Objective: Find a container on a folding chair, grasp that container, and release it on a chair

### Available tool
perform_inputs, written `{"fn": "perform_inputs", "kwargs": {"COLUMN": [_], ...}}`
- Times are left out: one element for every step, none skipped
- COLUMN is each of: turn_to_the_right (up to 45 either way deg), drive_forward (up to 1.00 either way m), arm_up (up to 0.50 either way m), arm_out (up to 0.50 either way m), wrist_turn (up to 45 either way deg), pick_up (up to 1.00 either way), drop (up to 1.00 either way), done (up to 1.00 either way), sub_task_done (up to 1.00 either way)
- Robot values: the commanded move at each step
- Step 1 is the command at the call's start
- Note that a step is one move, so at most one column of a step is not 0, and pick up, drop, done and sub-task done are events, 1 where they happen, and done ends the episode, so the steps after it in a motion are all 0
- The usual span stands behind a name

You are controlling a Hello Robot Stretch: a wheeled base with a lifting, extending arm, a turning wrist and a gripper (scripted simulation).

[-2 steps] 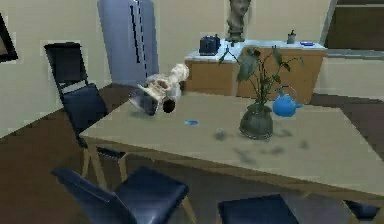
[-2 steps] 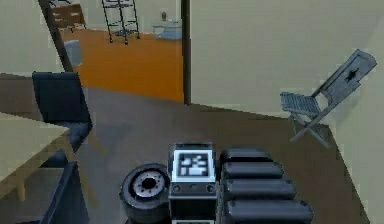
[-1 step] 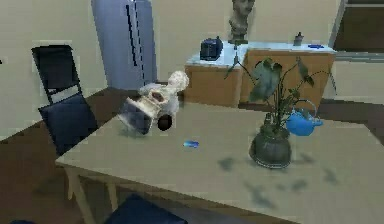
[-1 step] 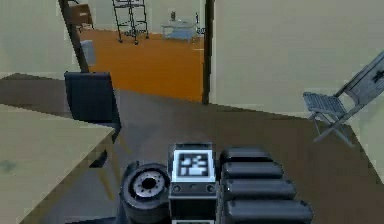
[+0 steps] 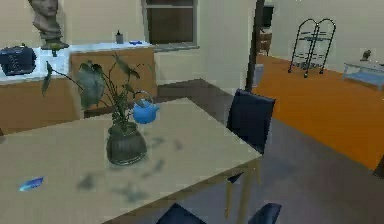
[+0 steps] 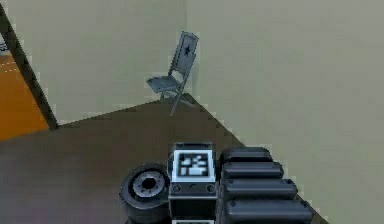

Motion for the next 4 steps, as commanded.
{"fn": "perform_inputs", "kwargs": {"turn_to_the_right": [45.0,45.0,15.0,-45.0], "drive_forward": [0.0,0.0,0.0,0.0], "arm_up": [0.0,0.0,0.0,0.0], "arm_out": [0.0,0.0,0.0,0.0], "wrist_turn": [0.0,0.0,0.0,0.0], "pick_up": [0.0,0.0,0.0,0.0], "drop": [0.0,0.0,0.0,0.0], "done": [0.0,0.0,0.0,0.0], "sub_task_done": [0.0,0.0,0.0,0.0]}}
